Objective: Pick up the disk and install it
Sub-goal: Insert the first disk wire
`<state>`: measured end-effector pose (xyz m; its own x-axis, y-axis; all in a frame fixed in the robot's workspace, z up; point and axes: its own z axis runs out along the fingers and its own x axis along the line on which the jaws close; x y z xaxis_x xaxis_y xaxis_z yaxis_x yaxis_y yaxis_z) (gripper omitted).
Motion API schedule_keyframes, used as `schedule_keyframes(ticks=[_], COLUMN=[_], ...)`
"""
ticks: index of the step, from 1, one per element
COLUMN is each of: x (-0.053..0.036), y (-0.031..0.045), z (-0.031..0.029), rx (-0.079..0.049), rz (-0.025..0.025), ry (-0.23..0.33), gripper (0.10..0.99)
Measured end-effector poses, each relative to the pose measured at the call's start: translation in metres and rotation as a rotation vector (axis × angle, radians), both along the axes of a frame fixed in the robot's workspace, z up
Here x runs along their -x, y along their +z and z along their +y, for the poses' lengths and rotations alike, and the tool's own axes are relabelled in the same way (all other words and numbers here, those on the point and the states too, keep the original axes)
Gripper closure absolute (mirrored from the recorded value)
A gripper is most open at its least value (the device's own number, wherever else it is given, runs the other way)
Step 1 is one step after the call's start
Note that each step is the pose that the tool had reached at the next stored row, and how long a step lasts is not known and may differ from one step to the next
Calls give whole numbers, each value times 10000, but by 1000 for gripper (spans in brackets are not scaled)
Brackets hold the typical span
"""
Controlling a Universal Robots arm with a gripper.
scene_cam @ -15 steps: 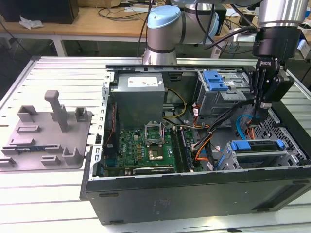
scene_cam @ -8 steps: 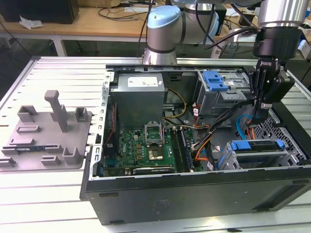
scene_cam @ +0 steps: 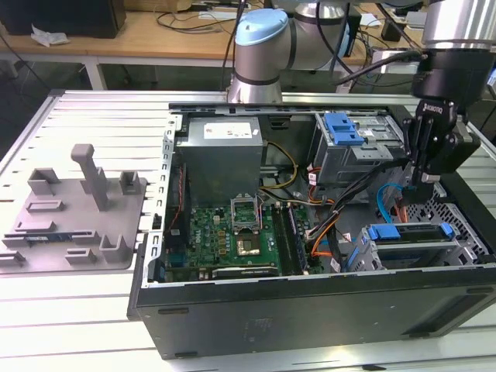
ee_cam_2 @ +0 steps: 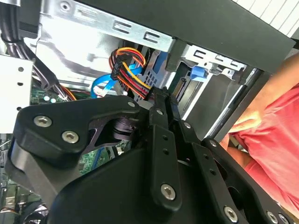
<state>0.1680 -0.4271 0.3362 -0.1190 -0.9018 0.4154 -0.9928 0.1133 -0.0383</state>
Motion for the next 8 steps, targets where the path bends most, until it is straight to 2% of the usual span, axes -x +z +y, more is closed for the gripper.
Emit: schedule_keyframes(ticks=[2,5,8], x=[-1,-5,-8], y=[10,50,85], z=[-45,-143,-202], rx=[-148,-593,-897], rz=[0,0,0], ry=[-1,-1,-1], gripper=[922,922,922])
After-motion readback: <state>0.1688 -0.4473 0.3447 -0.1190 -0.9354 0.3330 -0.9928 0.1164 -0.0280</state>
